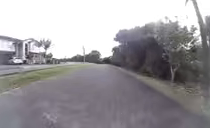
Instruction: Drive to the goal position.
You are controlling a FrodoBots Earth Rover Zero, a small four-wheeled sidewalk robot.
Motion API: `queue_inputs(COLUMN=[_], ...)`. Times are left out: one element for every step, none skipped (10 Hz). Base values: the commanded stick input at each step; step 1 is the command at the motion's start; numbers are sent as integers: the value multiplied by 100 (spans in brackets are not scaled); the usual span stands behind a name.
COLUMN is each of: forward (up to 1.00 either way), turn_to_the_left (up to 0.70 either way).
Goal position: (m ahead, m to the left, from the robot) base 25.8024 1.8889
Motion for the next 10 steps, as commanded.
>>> queue_inputs(forward=[100, 100, 100, 100, 100, 100, 100, 100, 100, 100], turn_to_the_left=[0, 4, 3, 1, 1, 0, 2, 2, 3, 1])
